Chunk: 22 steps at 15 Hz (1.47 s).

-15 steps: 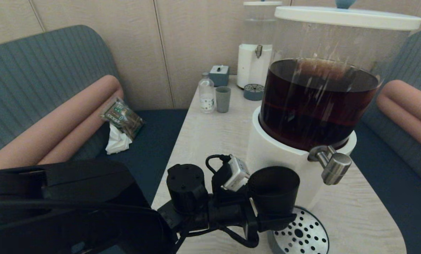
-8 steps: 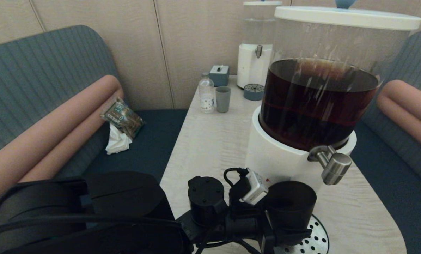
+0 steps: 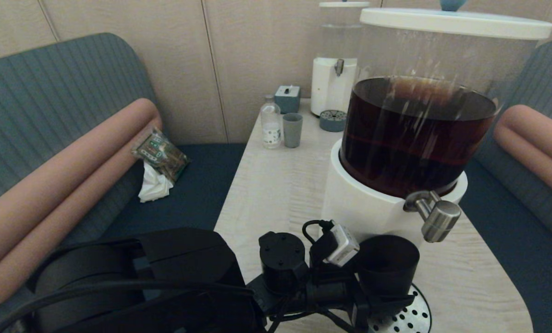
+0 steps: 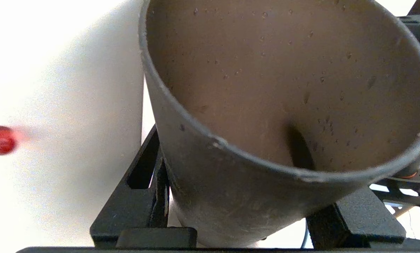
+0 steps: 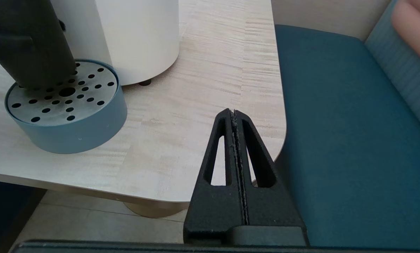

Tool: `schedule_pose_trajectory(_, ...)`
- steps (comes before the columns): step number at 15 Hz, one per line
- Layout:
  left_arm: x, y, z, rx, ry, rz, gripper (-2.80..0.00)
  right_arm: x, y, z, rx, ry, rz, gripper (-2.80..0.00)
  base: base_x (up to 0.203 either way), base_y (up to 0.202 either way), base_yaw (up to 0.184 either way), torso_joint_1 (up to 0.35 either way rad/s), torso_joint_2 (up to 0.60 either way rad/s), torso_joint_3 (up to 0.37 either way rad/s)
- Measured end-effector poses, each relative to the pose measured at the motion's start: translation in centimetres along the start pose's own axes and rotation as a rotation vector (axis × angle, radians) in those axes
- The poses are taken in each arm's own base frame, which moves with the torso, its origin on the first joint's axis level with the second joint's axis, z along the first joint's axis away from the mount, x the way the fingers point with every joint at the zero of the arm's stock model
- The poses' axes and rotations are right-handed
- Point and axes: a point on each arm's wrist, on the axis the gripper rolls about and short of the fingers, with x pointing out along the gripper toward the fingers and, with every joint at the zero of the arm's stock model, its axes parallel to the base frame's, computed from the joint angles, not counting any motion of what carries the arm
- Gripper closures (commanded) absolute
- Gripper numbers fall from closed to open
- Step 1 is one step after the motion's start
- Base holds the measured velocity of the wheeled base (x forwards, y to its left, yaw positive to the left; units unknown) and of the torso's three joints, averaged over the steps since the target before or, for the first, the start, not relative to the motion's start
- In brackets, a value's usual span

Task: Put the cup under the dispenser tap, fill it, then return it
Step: Place it under the water dispenser

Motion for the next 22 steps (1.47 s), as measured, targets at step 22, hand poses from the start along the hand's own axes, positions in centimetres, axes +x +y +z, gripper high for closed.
schedule_pose_trajectory(22, 1.3, -0.7, -1.4, -0.010, 0.008, 0.000, 0.00, 0.0, 0.0, 0.0, 0.012, -0.002, -0.002, 0.00, 0.000, 0.000, 0.000, 0.000, 0.00, 0.000)
